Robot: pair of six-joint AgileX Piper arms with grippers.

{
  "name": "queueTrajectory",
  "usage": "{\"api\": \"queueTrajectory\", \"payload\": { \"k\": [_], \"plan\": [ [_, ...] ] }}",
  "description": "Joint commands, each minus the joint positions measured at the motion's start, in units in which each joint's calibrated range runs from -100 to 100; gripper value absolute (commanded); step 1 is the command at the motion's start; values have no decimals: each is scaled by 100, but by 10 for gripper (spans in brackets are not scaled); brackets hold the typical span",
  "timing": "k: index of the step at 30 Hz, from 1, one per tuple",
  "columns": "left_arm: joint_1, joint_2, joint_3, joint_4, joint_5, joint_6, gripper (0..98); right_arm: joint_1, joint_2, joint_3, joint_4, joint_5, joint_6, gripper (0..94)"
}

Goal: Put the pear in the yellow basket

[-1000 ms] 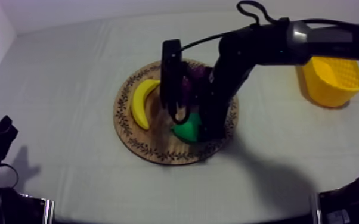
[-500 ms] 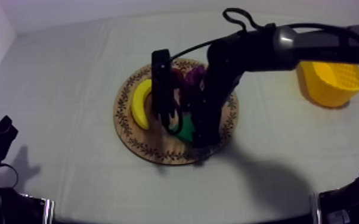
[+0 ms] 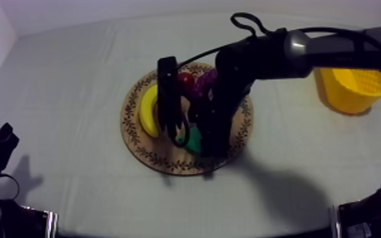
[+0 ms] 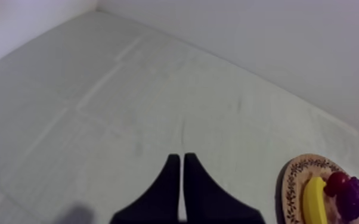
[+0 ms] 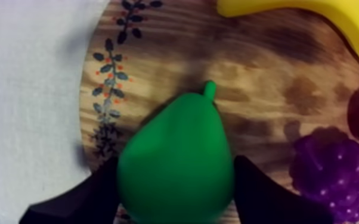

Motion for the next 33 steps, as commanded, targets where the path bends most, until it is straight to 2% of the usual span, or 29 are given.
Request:
{"api": "queueTrajectory", "payload": {
  "k": [1, 11, 18, 22, 24, 28, 33],
  "plan": [
    [-2, 2, 2, 0, 5, -1, 1, 8, 4, 12, 26, -35, -33, 384],
    [-2, 2, 2, 0, 5, -1, 1, 190, -407, 137, 58, -270, -135, 288],
    [-2, 2, 2, 0, 5, -1, 1, 762, -1814, 346, 264, -539, -328, 285],
    [-2, 2, 2, 0, 5, -1, 1, 1327, -2685, 433, 609, -903, -706, 285],
    [-2, 2, 2, 0, 5, -1, 1, 1656, -2994, 434, 904, -1098, -1052, 282],
    [-2, 2, 2, 0, 5, -1, 1, 2300, -3319, 381, 1693, -1305, -1967, 277],
    [-2, 2, 2, 0, 5, -1, 1, 3095, -3435, 451, 2151, -1459, -2714, 273]
  ]
}}
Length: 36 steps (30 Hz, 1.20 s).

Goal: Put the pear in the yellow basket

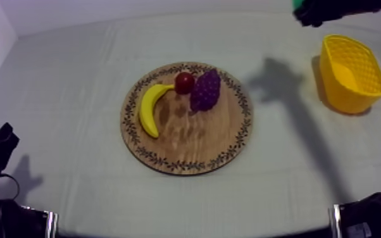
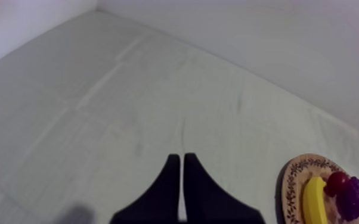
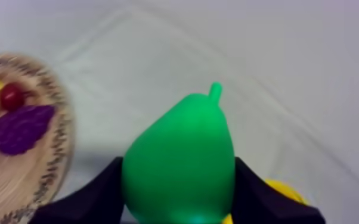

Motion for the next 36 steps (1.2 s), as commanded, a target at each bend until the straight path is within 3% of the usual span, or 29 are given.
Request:
{"api": "queueTrajectory", "payload": {
  "k": [1, 10, 17, 27, 36],
  "plan": [
    [-2, 2, 2, 0, 5, -1, 1, 693, 17, 66, 253, -75, -841, 272],
    [-2, 2, 2, 0, 5, -1, 1, 1505, 177, 483, 312, -306, -1429, 266],
    [-2, 2, 2, 0, 5, 0, 1, 1691, 347, 838, 88, -460, -1259, 281],
    [-2, 2, 2, 0, 5, -1, 1, 1886, 670, 1246, -43, -781, -1095, 496],
    [-2, 2, 2, 0, 5, -1, 1, 1977, 688, 1329, -106, -987, -926, 579]
  ]
}}
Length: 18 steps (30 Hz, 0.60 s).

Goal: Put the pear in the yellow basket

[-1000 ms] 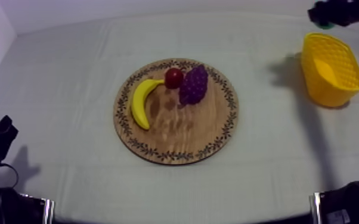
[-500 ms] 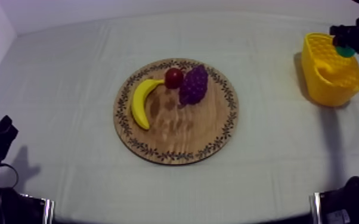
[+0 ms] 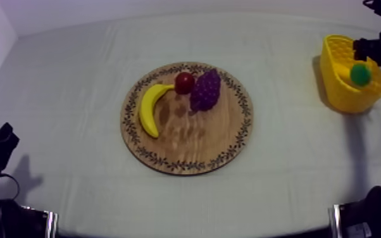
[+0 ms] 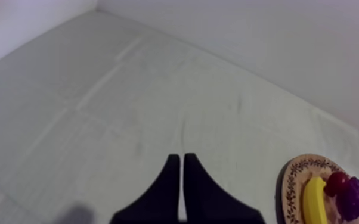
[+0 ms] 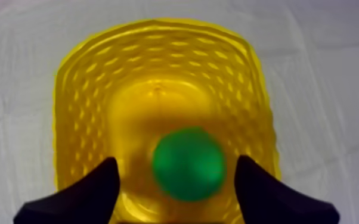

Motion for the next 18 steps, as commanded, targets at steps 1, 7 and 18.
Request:
{"api": "queueTrajectory", "payload": {
  "k": [1, 7, 18],
  "plan": [
    [-2, 2, 2, 0, 5, -1, 1, 10, -10, 21, -74, -4, 68, 572],
    [-2, 2, 2, 0, 5, -1, 1, 52, -215, 113, -411, -70, 408, 427],
    [-2, 2, 2, 0, 5, -1, 1, -56, -1288, 480, -690, -109, 317, 62]
  ]
}}
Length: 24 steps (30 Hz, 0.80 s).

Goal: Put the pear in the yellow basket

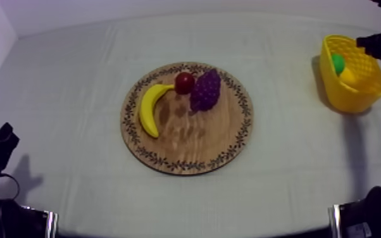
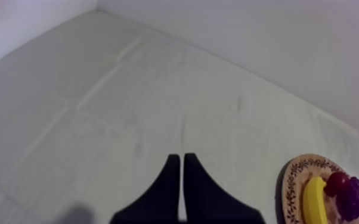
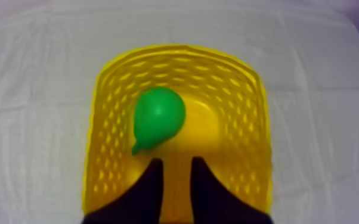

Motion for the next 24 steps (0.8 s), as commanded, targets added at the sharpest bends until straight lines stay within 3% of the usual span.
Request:
{"api": "queueTrajectory", "payload": {
  "k": [1, 14, 19, 24],
  "plan": [
    [-2, 2, 2, 0, 5, -1, 1, 0, -385, 181, -83, -115, -339, 48],
    [-2, 2, 2, 0, 5, -1, 1, 82, -2955, 2000, -1554, -327, 919, 4],
    [-2, 2, 2, 0, 5, -1, 1, 80, -4163, 2790, -1754, -111, 1218, 3],
    [-2, 2, 2, 0, 5, -1, 1, 136, -5189, 3376, -1710, 245, 1287, 3]
  ]
}}
